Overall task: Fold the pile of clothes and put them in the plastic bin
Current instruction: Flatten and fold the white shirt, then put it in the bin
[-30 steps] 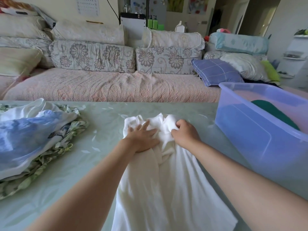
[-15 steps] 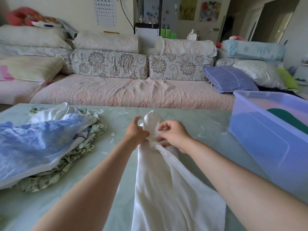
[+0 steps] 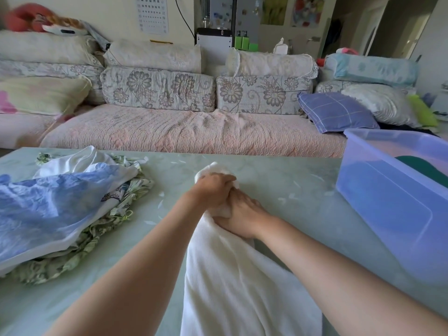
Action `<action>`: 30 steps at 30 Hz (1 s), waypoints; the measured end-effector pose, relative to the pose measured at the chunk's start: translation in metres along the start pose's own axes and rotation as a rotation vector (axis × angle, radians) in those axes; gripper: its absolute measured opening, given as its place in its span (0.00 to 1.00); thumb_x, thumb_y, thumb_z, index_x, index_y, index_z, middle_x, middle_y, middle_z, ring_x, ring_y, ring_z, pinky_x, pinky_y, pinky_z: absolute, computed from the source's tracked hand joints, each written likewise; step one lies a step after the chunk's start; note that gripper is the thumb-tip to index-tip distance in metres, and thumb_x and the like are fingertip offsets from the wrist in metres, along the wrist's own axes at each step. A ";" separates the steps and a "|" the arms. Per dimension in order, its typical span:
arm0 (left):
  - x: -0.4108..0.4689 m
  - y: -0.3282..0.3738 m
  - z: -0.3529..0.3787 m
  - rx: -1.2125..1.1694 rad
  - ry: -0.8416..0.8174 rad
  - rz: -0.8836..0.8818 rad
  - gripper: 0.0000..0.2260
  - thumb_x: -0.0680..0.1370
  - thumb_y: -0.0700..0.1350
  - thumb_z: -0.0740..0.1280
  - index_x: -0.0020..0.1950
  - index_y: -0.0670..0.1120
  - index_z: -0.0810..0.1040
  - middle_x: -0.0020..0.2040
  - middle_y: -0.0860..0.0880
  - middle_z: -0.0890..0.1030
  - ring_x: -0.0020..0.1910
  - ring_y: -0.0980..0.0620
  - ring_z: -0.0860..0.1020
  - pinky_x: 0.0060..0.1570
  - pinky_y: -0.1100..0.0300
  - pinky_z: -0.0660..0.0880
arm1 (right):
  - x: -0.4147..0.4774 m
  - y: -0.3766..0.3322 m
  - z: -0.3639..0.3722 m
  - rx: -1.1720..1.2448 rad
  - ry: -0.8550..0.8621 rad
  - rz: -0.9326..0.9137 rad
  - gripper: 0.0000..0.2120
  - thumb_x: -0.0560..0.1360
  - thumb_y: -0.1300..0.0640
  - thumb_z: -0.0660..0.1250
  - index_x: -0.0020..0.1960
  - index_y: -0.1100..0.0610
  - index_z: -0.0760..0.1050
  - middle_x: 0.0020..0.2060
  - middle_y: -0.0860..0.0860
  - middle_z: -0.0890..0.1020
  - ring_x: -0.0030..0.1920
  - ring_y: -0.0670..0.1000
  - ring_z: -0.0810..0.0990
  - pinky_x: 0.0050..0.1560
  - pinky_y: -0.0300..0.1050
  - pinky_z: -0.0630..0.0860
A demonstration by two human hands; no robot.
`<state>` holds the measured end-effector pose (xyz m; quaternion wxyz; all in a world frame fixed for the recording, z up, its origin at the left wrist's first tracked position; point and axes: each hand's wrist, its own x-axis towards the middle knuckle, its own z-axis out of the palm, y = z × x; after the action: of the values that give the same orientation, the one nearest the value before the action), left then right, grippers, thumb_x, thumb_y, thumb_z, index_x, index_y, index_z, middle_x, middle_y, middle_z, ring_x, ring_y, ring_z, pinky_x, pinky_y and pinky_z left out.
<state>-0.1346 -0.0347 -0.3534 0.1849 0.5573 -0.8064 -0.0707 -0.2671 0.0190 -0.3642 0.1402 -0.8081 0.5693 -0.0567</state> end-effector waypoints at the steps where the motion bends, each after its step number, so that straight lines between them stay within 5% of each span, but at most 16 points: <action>1: -0.004 -0.006 0.005 0.026 -0.103 -0.050 0.20 0.84 0.51 0.49 0.70 0.53 0.73 0.72 0.49 0.71 0.73 0.48 0.66 0.70 0.54 0.60 | -0.002 -0.004 0.003 0.008 0.000 0.007 0.50 0.71 0.30 0.60 0.81 0.57 0.45 0.80 0.53 0.53 0.79 0.53 0.52 0.76 0.58 0.56; 5: -0.016 -0.031 0.018 0.035 -0.271 -0.180 0.21 0.84 0.57 0.44 0.78 0.62 0.54 0.80 0.55 0.49 0.79 0.50 0.44 0.75 0.44 0.46 | -0.005 -0.005 0.005 0.045 0.016 -0.007 0.53 0.69 0.28 0.62 0.81 0.54 0.43 0.81 0.50 0.47 0.80 0.51 0.47 0.78 0.54 0.53; 10: -0.016 -0.048 0.022 -0.004 -0.293 -0.328 0.24 0.82 0.62 0.46 0.78 0.65 0.48 0.80 0.56 0.42 0.79 0.48 0.44 0.76 0.45 0.44 | -0.011 -0.007 0.007 -0.042 0.057 -0.159 0.46 0.75 0.32 0.62 0.81 0.53 0.45 0.81 0.50 0.45 0.80 0.49 0.43 0.79 0.50 0.48; 18: -0.025 -0.038 0.017 0.109 -0.108 -0.290 0.22 0.83 0.53 0.50 0.78 0.55 0.59 0.81 0.50 0.51 0.79 0.47 0.46 0.76 0.47 0.47 | -0.015 -0.010 0.016 -0.129 -0.015 -0.129 0.58 0.65 0.20 0.60 0.82 0.51 0.45 0.81 0.48 0.41 0.80 0.47 0.37 0.78 0.51 0.44; 24: -0.054 -0.028 0.001 0.108 0.131 -0.020 0.13 0.79 0.45 0.62 0.61 0.54 0.78 0.64 0.52 0.75 0.66 0.48 0.68 0.63 0.53 0.68 | -0.025 -0.022 0.014 -0.080 0.018 -0.041 0.61 0.64 0.21 0.63 0.81 0.55 0.43 0.81 0.52 0.43 0.80 0.51 0.41 0.78 0.58 0.52; 30: -0.100 -0.020 -0.013 0.095 0.078 -0.009 0.12 0.80 0.46 0.62 0.61 0.53 0.79 0.62 0.51 0.77 0.63 0.49 0.70 0.61 0.50 0.71 | -0.057 -0.034 0.009 -0.059 0.055 -0.044 0.48 0.72 0.27 0.60 0.80 0.54 0.49 0.81 0.52 0.44 0.80 0.53 0.43 0.76 0.61 0.56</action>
<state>-0.0811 0.0514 -0.3695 0.1890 0.5712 -0.7986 -0.0116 -0.2535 0.0846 -0.3592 0.0992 -0.8224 0.5564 -0.0650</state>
